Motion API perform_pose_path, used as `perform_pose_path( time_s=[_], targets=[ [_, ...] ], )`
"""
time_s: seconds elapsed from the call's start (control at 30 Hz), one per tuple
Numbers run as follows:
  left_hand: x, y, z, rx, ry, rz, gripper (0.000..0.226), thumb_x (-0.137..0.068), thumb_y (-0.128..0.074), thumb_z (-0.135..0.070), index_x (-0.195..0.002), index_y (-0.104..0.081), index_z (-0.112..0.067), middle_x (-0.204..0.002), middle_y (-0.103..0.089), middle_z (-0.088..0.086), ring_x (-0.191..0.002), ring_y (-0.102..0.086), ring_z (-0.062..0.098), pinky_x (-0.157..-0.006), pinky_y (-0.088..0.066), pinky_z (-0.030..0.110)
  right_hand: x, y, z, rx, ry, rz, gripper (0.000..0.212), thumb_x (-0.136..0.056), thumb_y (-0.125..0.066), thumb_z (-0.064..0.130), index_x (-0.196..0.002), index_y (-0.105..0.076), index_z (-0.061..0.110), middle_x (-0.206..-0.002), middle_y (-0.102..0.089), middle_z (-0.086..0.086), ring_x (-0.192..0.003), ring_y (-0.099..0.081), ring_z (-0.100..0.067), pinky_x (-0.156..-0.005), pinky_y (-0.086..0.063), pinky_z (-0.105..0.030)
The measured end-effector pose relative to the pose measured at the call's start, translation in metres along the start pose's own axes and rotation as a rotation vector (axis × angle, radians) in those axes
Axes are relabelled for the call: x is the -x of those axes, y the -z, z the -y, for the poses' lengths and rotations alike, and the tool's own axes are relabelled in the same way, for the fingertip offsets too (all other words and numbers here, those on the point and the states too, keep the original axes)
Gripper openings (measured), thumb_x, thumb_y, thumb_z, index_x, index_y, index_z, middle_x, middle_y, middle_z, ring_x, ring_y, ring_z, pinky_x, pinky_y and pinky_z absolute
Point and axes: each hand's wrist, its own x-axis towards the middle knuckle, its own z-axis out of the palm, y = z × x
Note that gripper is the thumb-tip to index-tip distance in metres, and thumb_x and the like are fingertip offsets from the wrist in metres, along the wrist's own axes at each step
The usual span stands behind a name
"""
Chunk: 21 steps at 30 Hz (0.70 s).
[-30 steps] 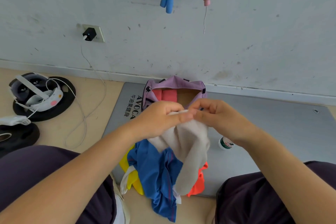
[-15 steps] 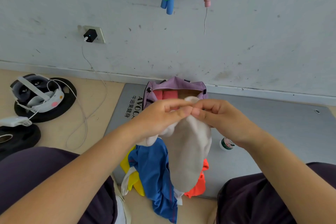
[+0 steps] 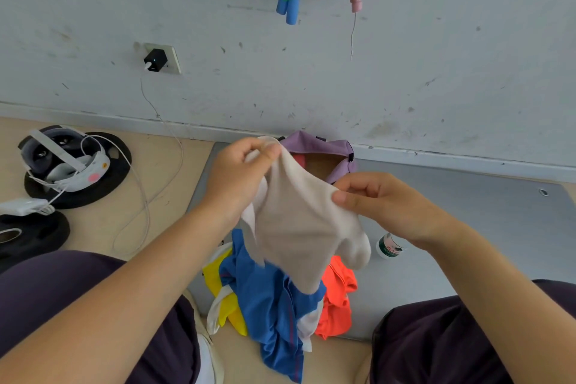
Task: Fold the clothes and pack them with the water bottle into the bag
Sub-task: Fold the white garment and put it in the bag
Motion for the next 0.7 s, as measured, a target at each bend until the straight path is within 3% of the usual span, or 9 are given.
perform_pose_path(
  time_s=[0.1,0.17,0.2,0.27,0.33,0.43,0.5,0.6,0.7],
  targets=[
    [0.014,-0.010,0.001,-0.041,-0.030,0.449,0.038,-0.075,-0.071,-0.057,-0.112,-0.067,-0.048,-0.119,-0.063,-0.024,-0.107,-0.058,-0.010,-0.077,-0.050,0.012,0.000,-0.008,0.001,-0.063,0.036,0.024,0.023,-0.091,-0.060,0.029,-0.096,-0.071,0.011,-0.090,-0.071,-0.001,-0.084,-0.064,-0.010,-0.077,-0.050,-0.019],
    [0.021,-0.017,0.004,-0.072,-0.027,0.674,0.039,-0.074,-0.070,-0.063,-0.107,-0.071,-0.042,-0.112,-0.067,-0.021,-0.106,-0.061,-0.006,-0.088,-0.050,0.020,-0.001,-0.011,0.002,-0.058,0.059,0.034,0.025,-0.094,-0.056,0.026,-0.104,-0.069,0.007,-0.097,-0.072,-0.005,-0.089,-0.064,-0.012,-0.080,-0.049,-0.018],
    [0.023,-0.019,0.005,-0.111,-0.046,0.690,0.041,-0.073,-0.069,-0.065,-0.098,-0.072,-0.033,-0.095,-0.069,-0.014,-0.093,-0.063,0.000,-0.085,-0.047,0.023,-0.001,-0.010,0.002,-0.054,0.054,0.033,0.025,-0.095,-0.056,0.025,-0.105,-0.068,0.006,-0.098,-0.072,-0.005,-0.090,-0.064,-0.012,-0.080,-0.049,-0.019],
    [0.020,-0.016,0.007,-0.176,-0.090,0.609,0.051,-0.073,-0.065,-0.067,-0.084,-0.067,-0.017,-0.071,-0.053,-0.005,-0.068,-0.050,0.007,-0.068,-0.038,0.027,-0.001,-0.007,0.002,-0.047,0.020,0.012,0.021,-0.096,-0.056,0.022,-0.105,-0.068,0.007,-0.097,-0.072,-0.005,-0.090,-0.065,-0.012,-0.083,-0.049,-0.022],
    [0.013,-0.011,0.006,-0.168,-0.070,0.502,0.049,-0.081,-0.065,-0.059,-0.079,-0.061,-0.010,-0.068,-0.046,-0.003,-0.062,-0.044,0.008,-0.060,-0.034,0.026,-0.001,-0.002,0.000,-0.027,-0.016,-0.032,0.016,-0.096,-0.058,0.020,-0.100,-0.069,0.008,-0.091,-0.072,-0.002,-0.086,-0.064,-0.010,-0.081,-0.049,-0.021],
    [0.002,-0.002,0.005,-0.108,0.010,0.303,0.033,-0.089,-0.064,-0.047,-0.070,-0.064,-0.019,-0.061,-0.053,-0.009,-0.055,-0.050,0.003,-0.051,-0.037,0.014,0.000,0.005,-0.001,0.064,-0.090,-0.101,0.019,-0.095,-0.061,0.027,-0.095,-0.069,0.010,-0.087,-0.070,-0.010,-0.080,-0.060,-0.013,-0.080,-0.044,-0.031],
    [-0.004,0.002,0.007,-0.059,0.053,0.180,0.033,-0.090,-0.065,-0.044,-0.066,-0.062,-0.022,-0.057,-0.053,-0.011,-0.052,-0.050,0.003,-0.047,-0.037,0.014,0.000,0.007,-0.002,0.131,-0.115,-0.138,0.019,-0.095,-0.060,0.030,-0.091,-0.069,0.013,-0.082,-0.067,-0.006,-0.075,-0.056,-0.013,-0.075,-0.041,-0.033],
    [-0.008,0.004,0.009,-0.052,0.077,0.113,0.026,-0.090,-0.066,-0.039,-0.076,-0.064,-0.017,-0.063,-0.058,-0.009,-0.056,-0.053,0.005,-0.051,-0.040,0.018,-0.001,0.006,0.000,0.168,-0.074,-0.204,0.018,-0.097,-0.059,0.026,-0.087,-0.068,0.013,-0.075,-0.063,0.000,-0.069,-0.052,-0.011,-0.067,-0.041,-0.026],
    [-0.005,0.001,0.010,-0.137,0.072,0.202,0.013,-0.090,-0.066,-0.031,-0.102,-0.064,-0.028,-0.090,-0.063,-0.007,-0.077,-0.057,0.008,-0.067,-0.043,0.024,-0.003,0.004,0.000,0.122,-0.044,-0.266,0.016,-0.095,-0.060,0.023,-0.085,-0.070,0.016,-0.062,-0.057,-0.001,-0.053,-0.046,-0.014,-0.048,-0.039,-0.020]
  ],
)
